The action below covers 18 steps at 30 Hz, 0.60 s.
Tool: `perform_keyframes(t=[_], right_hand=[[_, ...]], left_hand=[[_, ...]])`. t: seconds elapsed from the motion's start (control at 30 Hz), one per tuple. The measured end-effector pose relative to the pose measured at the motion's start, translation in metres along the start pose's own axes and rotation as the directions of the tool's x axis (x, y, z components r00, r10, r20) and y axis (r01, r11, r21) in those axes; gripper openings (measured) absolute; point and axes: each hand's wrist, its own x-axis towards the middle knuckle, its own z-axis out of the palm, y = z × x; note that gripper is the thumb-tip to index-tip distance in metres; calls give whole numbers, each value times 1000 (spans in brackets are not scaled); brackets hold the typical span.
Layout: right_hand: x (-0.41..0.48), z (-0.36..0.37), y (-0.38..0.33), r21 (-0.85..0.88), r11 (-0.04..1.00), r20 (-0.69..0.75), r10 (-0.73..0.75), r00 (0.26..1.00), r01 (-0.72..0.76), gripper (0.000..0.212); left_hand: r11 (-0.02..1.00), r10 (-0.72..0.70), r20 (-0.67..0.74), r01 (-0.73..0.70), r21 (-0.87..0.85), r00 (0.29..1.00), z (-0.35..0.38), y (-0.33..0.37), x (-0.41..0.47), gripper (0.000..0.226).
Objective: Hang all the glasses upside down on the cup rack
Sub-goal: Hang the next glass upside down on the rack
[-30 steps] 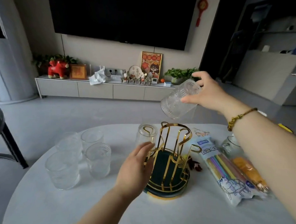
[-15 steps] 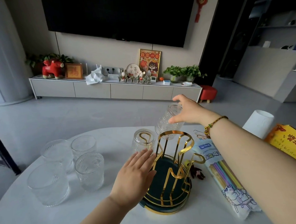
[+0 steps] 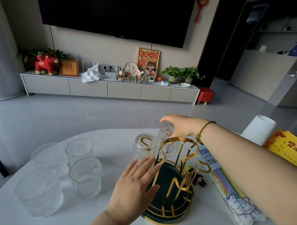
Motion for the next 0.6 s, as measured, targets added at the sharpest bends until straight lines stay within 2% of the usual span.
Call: perform_keyframes(t=[0.13,0.43,0.6], right_hand=[[7,11,2,-50,999,52,2,999,1,78],[15,18,3,-37,998,30,-56,998,57,76],[11,17,4,-50,998,43,-28,999,30,85]], left_hand=[[1000,9,-17,-9,-4,1000,3,-2,0,59],[1000,2,-60,-3,-29,998,11,-3,1,60],[998,-12,-19,11,-56,1000,11,-3,0,60]])
